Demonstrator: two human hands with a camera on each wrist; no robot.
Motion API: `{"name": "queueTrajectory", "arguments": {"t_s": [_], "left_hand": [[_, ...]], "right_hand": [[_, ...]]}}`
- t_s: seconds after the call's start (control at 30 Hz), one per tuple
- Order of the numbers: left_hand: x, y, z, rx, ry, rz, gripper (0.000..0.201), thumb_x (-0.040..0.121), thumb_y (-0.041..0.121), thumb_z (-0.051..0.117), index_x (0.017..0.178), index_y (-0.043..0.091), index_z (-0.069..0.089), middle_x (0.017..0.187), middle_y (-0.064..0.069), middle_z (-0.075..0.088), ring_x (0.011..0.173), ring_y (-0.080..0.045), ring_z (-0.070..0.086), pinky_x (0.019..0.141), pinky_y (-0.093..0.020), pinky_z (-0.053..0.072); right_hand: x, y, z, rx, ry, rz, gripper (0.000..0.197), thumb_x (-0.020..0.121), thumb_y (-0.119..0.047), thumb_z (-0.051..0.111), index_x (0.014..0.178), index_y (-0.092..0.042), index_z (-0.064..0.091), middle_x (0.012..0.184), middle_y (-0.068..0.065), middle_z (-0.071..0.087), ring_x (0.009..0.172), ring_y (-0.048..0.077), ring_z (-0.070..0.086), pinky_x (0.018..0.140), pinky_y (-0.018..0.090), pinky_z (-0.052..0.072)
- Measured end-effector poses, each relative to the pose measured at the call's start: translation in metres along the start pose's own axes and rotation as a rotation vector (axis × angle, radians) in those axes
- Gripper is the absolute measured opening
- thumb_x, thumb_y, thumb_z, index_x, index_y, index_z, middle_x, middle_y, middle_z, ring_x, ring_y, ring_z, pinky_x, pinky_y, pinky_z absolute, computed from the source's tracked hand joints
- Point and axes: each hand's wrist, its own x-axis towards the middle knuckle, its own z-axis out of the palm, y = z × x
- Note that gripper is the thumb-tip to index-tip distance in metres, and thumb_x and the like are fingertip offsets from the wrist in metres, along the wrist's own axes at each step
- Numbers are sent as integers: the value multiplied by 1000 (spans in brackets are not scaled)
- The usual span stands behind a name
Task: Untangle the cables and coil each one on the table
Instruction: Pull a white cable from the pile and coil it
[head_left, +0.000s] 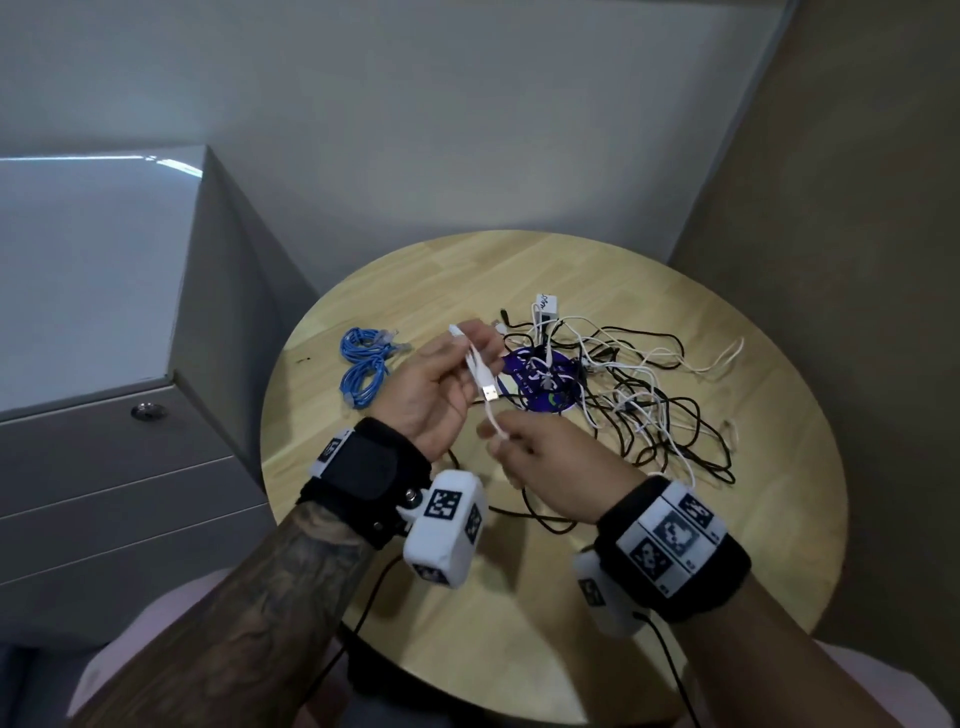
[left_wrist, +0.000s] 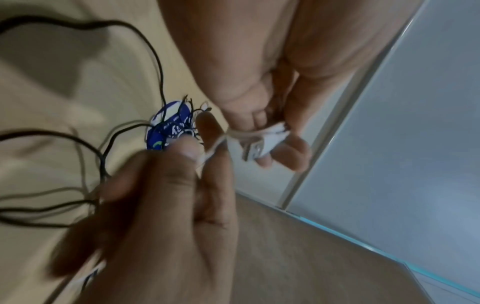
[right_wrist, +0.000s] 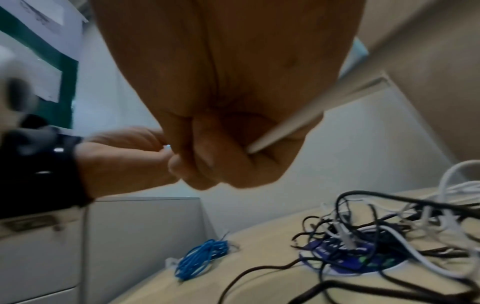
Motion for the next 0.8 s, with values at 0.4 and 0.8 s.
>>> {"name": "queueTrajectory", "arguments": {"t_s": [0.4, 0.8], "left_hand": [[-2, -31, 5, 860, -82, 255, 18, 96, 4, 53, 94, 6, 71, 87, -23, 70, 75, -21, 63, 72, -31, 51], [-12, -8, 21, 454, -353, -391, 16, 81, 19, 44, 80, 8, 56, 62, -1, 33, 51, -13, 30, 55, -28, 37]], "right_hand": [[-10, -2, -39, -74, 297, -137, 19, 94, -30, 65, 76, -22, 66, 60, -10, 59, 57, 7, 54, 61, 39, 50], [2, 18, -57, -38, 494, -259, 13, 95, -19, 69, 101, -24, 78, 86, -12, 67, 79, 8, 62, 70, 18, 43]]}}
